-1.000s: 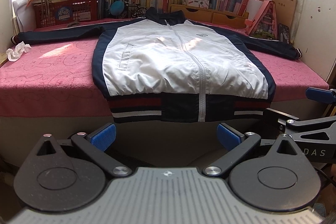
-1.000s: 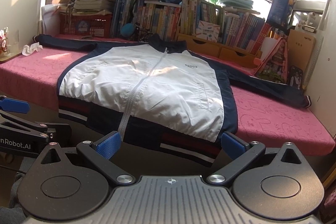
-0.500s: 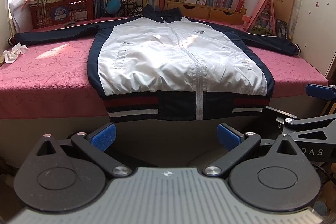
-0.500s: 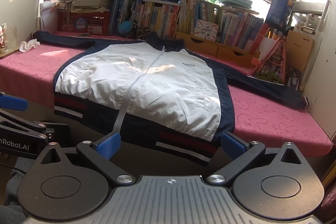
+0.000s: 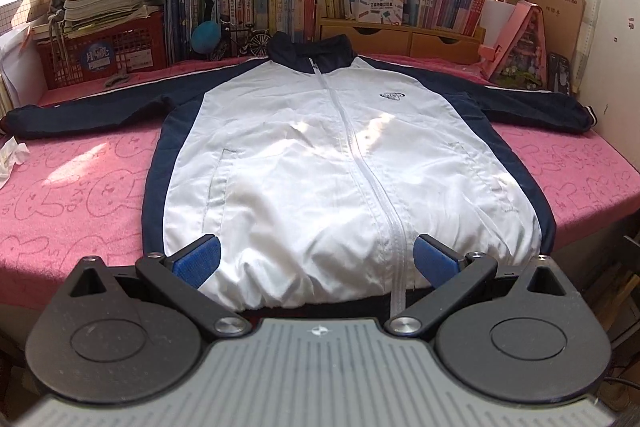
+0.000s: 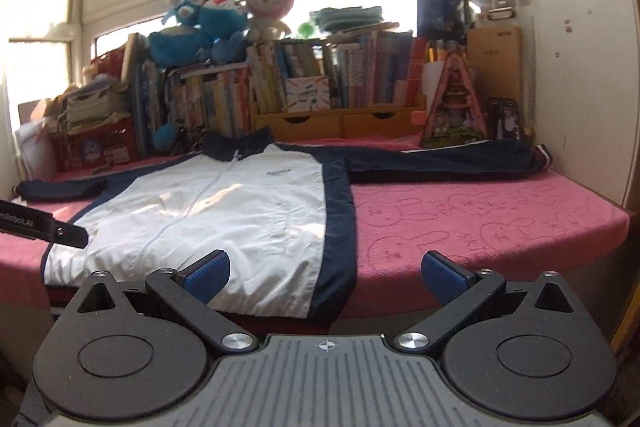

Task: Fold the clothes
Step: 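Move the right gripper to the striped-cuff sleeve end, then grasp the striped cuff with the right gripper and fold the sleeve across the jacket front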

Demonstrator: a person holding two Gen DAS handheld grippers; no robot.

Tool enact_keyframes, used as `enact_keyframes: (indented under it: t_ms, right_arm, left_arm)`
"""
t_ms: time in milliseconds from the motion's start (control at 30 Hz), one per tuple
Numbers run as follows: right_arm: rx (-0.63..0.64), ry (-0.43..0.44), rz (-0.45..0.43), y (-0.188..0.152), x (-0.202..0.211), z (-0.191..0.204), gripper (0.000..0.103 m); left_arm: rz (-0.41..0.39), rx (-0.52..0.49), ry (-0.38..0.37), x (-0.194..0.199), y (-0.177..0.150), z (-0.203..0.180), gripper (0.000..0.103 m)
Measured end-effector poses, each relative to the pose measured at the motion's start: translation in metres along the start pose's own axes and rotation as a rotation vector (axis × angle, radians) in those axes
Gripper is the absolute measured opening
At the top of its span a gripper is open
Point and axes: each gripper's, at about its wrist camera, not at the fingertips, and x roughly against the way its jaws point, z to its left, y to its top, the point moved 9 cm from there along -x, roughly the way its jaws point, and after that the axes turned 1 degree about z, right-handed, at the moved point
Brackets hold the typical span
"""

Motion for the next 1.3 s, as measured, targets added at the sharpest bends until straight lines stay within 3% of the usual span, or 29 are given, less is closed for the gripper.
enact_keyframes:
  t_ms: [233, 400, 567, 667, 1033, 1300]
  right_arm:
    - [-0.237, -0.222, -0.066, 0.045, -0.085, -0.154, 0.103]
    - [-0.44, -0.212, -0.088, 0.086, -0.174, -0.223, 0.103]
    - [-0.651, -0.22, -0.068, 0.103, -0.261, -0.286, 0.102]
    - [-0.646, -0.262, -0.043, 0.105, -0.295, -0.303, 0.102]
    - [-0.538, -0.379, 0.069, 0.094, -0.359, -0.321, 0.098]
    - [-0.506, -0.463, 0.091, 0.098, -0.383, -0.332, 0.065]
  left_arm:
    - [-0.034, 0.119, 0.033, -0.061, 0.056, 0.028, 0.103]
    - [-0.011, 0.13, 0.105, -0.108, 0.071, 0.043, 0.103]
    - [0.085, 0.158, 0.168, -0.146, 0.058, 0.059, 0.103]
    - [0.156, 0.153, 0.209, -0.161, 0.041, 0.065, 0.103]
    - [0.02, 0.127, 0.219, -0.162, 0.036, 0.064, 0.103]
    - [0.011, 0.126, 0.214, -0.163, 0.037, 0.065, 0.103]
